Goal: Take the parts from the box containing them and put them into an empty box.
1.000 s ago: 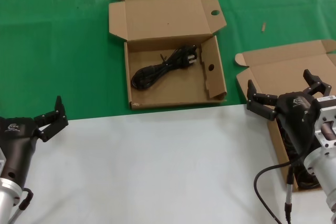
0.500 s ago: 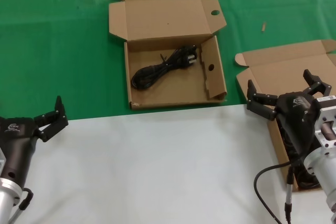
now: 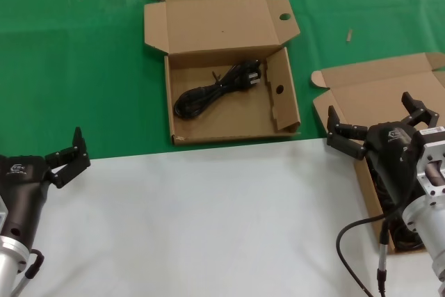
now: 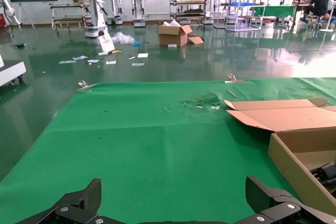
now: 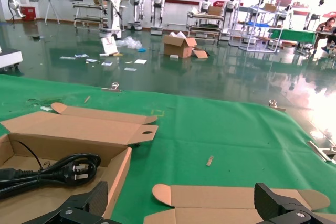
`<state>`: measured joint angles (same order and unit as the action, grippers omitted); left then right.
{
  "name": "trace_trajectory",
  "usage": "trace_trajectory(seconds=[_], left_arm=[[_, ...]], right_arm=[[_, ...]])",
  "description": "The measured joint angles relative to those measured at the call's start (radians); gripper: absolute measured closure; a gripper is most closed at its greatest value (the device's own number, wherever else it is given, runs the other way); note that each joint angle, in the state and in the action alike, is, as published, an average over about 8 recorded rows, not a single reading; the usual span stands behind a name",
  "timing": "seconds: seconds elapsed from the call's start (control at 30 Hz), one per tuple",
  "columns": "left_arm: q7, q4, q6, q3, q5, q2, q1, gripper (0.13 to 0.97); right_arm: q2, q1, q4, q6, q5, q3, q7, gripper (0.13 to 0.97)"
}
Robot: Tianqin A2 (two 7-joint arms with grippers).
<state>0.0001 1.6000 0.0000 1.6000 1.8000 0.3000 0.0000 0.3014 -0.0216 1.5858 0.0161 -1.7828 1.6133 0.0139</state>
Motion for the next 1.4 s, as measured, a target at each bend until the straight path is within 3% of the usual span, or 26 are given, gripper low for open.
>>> trace_trajectory(seconds=[1.4], left_arm=[[0.000,0.000,0.000,0.000,0.000,0.000,0.000,0.132]], right_arm=[[0.000,0.000,0.000,0.000,0.000,0.000,0.000,0.129]])
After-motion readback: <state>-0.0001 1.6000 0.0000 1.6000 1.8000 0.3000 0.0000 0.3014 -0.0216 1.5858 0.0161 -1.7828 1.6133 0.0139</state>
